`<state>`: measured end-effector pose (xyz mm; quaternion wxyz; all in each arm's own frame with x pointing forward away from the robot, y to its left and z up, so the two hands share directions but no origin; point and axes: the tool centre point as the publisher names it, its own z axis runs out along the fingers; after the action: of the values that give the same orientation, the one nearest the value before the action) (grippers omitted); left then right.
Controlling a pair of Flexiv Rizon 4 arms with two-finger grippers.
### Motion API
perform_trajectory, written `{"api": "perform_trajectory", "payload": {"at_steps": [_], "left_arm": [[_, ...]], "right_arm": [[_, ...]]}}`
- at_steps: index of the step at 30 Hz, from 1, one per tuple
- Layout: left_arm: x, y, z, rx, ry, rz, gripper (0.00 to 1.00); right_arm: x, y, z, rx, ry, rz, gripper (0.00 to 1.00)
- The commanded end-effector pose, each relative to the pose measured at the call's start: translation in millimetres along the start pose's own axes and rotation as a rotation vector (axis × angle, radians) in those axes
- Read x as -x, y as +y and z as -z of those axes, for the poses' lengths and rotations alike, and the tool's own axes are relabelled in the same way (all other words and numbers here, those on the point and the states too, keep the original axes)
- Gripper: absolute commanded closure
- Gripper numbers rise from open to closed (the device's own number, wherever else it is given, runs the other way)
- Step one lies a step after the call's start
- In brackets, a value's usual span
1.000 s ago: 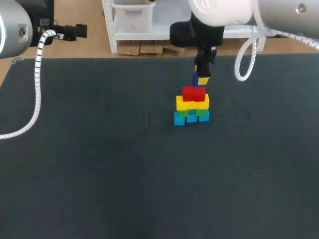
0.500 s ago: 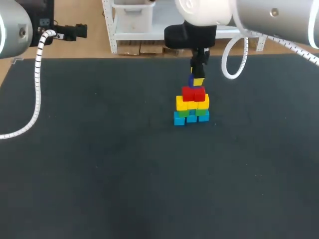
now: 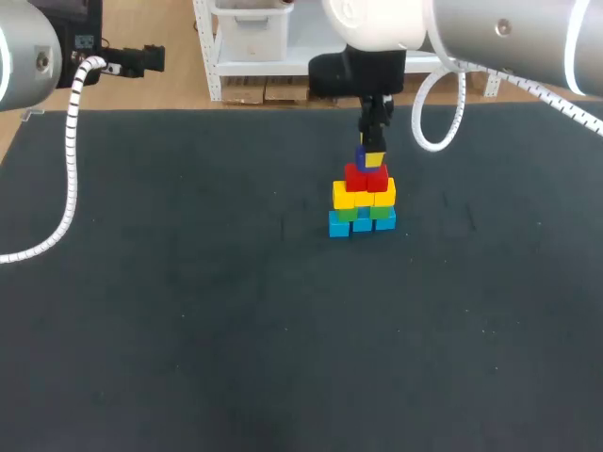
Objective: Place the blue cubes, place green cubes on the blue cubes, place the yellow cubes on the green cubes, then place the red cubes on the yellow cubes, and place purple cube on the red cubes.
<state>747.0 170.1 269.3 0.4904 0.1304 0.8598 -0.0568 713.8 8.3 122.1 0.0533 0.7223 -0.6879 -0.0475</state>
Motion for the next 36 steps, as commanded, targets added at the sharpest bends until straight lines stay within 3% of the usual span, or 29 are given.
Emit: {"api": "perform_trajectory", "payload": {"at_steps": [1, 28, 32, 36], "left_arm": [[0.5, 1.7, -0.2, -0.009, 0.002, -0.001, 0.00], [0.5, 1.7, -0.2, -0.009, 0.002, -0.001, 0.00], [0.5, 1.7, -0.2, -0.009, 0.002, -0.001, 0.00], [0.5, 1.7, -0.2, -0.009, 0.002, -0.001, 0.00]], "right_arm": [[-1.3, 0.7, -2.8, 0.013, -0.017, 0.003, 1.00], [1.5, 4.8, -6.1, 0.008, -0.004, 0.010, 1.00], [1.8, 5.0, -6.1, 0.007, -0.002, 0.011, 0.78], [2.5, 5.4, -5.7, 0.007, -0.002, 0.014, 0.74]]}}
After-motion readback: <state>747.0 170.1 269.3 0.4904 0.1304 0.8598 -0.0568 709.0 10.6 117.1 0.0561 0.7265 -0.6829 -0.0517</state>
